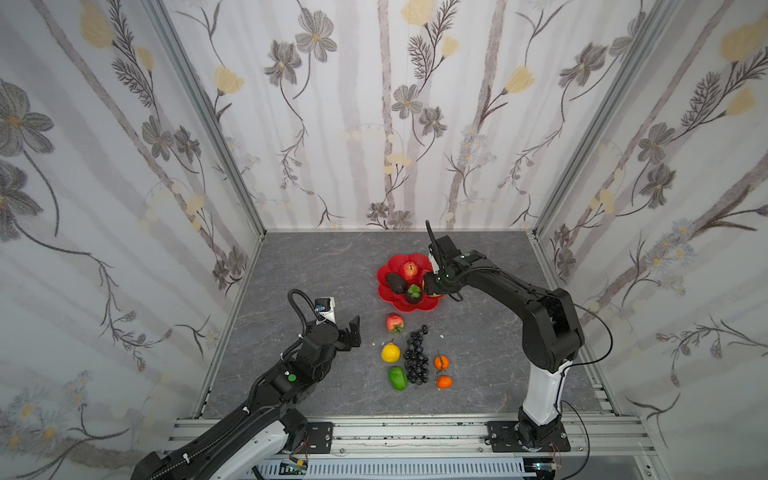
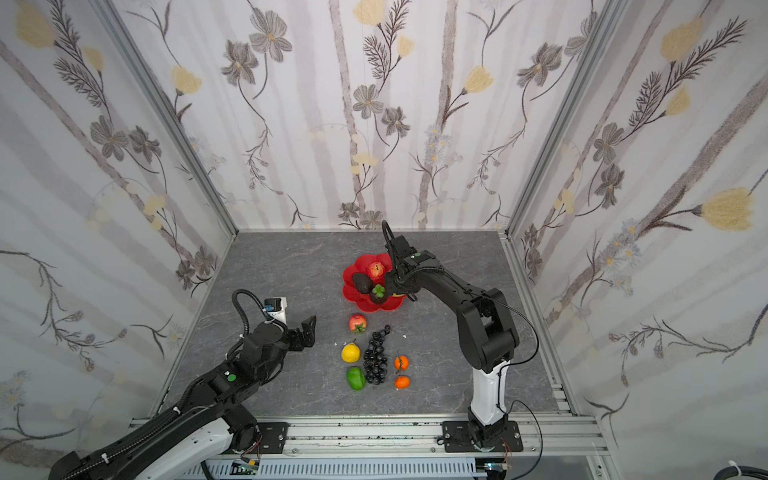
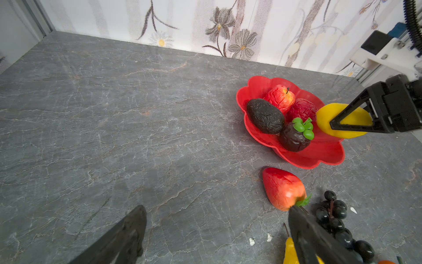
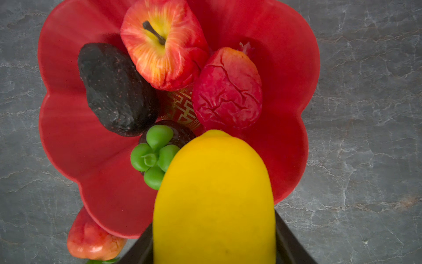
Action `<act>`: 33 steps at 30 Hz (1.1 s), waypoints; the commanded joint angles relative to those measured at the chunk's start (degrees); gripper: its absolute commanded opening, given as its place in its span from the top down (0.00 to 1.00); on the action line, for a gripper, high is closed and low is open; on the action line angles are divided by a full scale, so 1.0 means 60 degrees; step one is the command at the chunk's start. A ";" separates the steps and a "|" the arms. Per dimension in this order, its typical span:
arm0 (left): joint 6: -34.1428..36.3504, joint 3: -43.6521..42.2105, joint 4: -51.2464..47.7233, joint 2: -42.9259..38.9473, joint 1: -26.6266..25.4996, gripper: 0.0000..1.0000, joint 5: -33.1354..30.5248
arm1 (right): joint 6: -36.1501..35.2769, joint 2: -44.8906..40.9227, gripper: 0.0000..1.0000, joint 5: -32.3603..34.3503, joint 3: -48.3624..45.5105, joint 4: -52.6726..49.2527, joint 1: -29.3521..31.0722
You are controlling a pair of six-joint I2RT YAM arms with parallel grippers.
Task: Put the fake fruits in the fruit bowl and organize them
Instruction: 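Lower the lemon into the red bowl with the right gripper and open it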
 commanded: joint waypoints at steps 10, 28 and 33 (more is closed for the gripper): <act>0.0002 -0.0134 0.0145 -0.0328 0.0015 0.03 -0.0606 | -0.0318 0.0709 0.51 -0.0042 0.0758 -0.0517 -0.0012; 0.0031 -0.0151 0.0148 -0.0284 0.0019 0.03 -0.0712 | -0.0364 0.1127 0.45 0.0123 0.1173 -0.0703 -0.0009; 0.0046 -0.0149 0.0170 -0.0241 0.0019 0.03 -0.0718 | -0.0423 0.1060 0.40 0.0165 0.1165 -0.0703 0.0003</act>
